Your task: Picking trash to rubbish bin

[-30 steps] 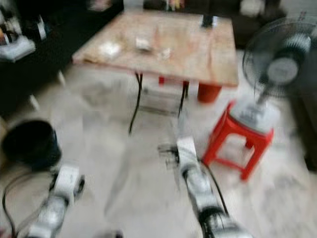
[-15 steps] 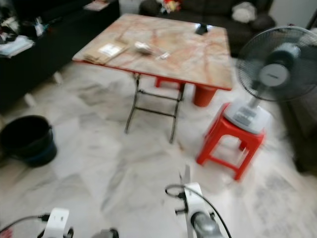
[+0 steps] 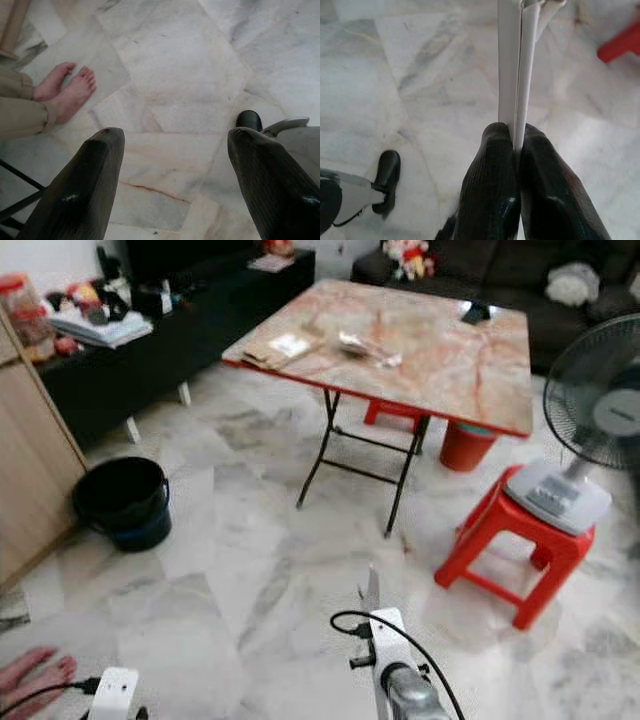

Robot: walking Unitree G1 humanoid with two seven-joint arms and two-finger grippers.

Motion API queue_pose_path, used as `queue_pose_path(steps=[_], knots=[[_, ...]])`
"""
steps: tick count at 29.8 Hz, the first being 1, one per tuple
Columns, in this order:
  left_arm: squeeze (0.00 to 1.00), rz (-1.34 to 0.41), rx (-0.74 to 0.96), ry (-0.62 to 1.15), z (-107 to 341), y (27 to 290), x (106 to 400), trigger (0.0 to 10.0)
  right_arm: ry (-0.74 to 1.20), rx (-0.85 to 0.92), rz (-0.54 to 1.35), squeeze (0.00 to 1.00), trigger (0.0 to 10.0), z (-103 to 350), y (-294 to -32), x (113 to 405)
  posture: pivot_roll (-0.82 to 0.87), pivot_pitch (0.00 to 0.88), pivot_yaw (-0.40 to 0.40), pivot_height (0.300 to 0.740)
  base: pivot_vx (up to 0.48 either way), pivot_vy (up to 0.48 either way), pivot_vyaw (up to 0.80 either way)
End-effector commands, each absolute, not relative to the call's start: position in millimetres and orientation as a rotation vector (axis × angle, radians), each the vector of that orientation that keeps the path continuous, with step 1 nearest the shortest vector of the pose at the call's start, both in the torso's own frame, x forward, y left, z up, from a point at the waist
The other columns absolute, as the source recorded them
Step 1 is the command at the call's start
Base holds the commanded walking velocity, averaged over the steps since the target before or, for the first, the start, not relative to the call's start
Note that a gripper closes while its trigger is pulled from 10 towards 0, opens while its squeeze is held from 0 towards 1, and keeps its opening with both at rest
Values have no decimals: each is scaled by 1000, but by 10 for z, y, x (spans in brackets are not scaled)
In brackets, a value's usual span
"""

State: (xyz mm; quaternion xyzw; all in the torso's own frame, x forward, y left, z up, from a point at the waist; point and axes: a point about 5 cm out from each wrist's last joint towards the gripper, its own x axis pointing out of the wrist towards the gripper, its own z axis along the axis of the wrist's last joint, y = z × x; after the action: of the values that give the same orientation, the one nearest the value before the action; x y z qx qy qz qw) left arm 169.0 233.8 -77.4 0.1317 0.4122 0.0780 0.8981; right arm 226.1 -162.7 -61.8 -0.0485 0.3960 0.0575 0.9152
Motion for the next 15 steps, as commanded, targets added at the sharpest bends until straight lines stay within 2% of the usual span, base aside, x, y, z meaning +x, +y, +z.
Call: queue_pose_path(steps=[1,15], knots=[[0,160,260,864,-789,2313,1677,10000,821,-87,106,0,10000,-619,-1646,2261,111,125,-58,740,0,0,0],[0,171,260,883,-802,2308,1664,10000,863,-85,125,0,10000,-694,-1595,2144,125,141,-55,740,0,0,0]])
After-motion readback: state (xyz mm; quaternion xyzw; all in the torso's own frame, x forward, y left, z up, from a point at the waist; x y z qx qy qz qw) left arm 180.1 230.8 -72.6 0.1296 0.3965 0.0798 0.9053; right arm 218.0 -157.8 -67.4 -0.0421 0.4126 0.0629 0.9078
